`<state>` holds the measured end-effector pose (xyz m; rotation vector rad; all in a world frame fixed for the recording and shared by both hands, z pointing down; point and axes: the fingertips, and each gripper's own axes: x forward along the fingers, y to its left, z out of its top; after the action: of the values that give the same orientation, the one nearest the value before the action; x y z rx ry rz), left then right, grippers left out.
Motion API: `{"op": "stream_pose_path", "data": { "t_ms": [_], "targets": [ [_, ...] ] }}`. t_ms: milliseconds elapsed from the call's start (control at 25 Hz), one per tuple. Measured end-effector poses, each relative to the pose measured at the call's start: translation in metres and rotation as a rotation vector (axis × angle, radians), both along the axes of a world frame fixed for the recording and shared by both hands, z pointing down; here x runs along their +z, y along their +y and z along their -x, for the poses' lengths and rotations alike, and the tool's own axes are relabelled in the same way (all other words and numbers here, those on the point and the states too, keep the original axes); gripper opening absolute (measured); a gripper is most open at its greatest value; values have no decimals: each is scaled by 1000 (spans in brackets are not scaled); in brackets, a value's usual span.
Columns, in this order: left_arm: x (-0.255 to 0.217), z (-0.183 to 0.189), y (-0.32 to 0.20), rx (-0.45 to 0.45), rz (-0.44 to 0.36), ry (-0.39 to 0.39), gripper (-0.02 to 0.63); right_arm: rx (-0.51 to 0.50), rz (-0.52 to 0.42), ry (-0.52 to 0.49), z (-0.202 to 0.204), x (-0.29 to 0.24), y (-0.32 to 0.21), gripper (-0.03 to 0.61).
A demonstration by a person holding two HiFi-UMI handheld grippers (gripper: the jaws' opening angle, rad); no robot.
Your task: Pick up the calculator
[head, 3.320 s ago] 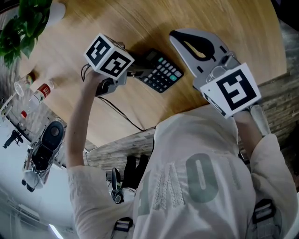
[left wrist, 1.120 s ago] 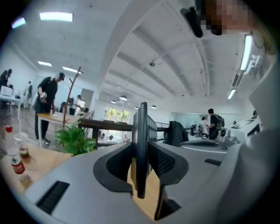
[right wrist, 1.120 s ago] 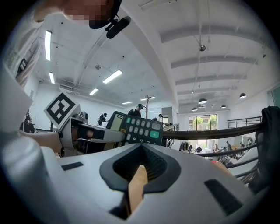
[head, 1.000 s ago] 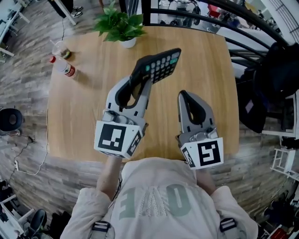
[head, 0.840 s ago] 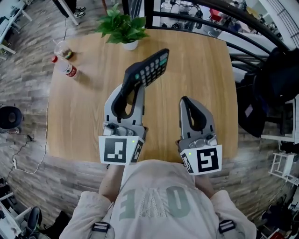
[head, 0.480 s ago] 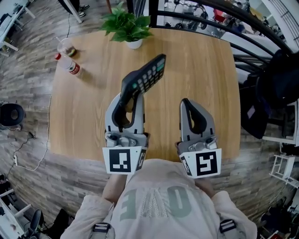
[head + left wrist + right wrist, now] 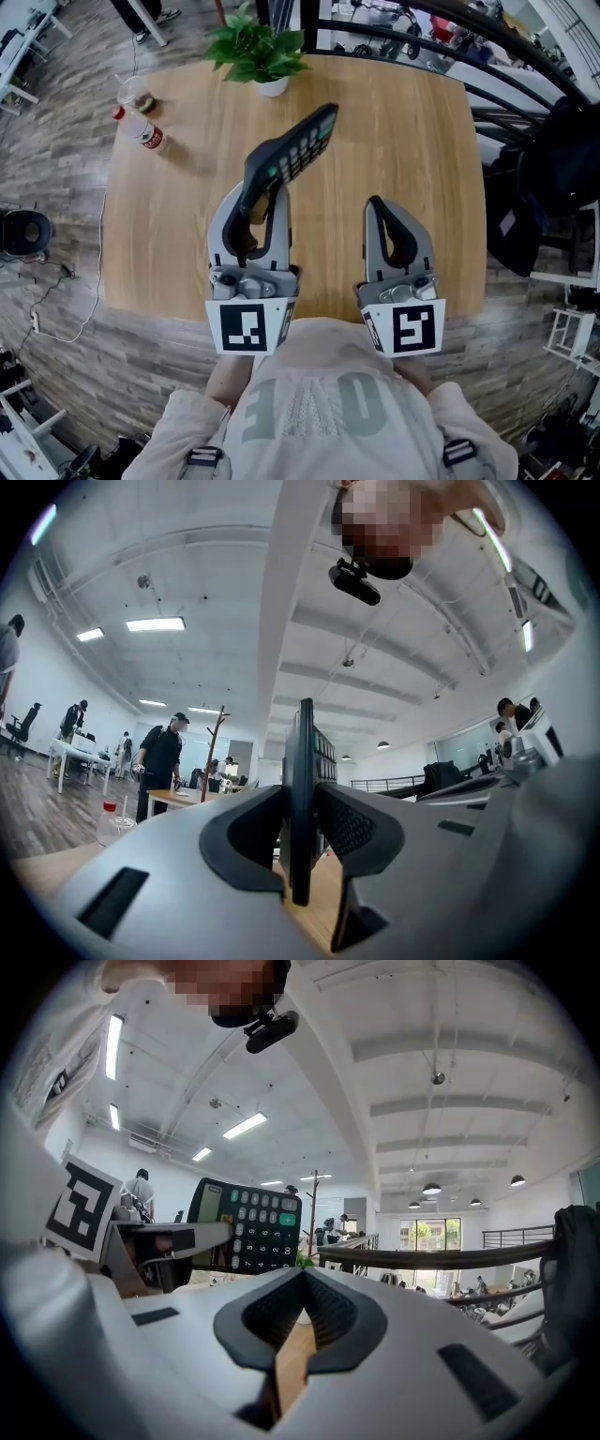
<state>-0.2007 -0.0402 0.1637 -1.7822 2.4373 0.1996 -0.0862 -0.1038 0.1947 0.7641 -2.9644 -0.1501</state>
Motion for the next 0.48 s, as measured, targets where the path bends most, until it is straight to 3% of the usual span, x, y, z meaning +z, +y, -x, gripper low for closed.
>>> {"op": "stream_pose_path", "data": {
  "t_ms": [480],
  "targets": [
    [0, -4, -3, -2, 38, -72, 121, -25, 38, -19, 2, 0, 2, 18]
  ]
}}
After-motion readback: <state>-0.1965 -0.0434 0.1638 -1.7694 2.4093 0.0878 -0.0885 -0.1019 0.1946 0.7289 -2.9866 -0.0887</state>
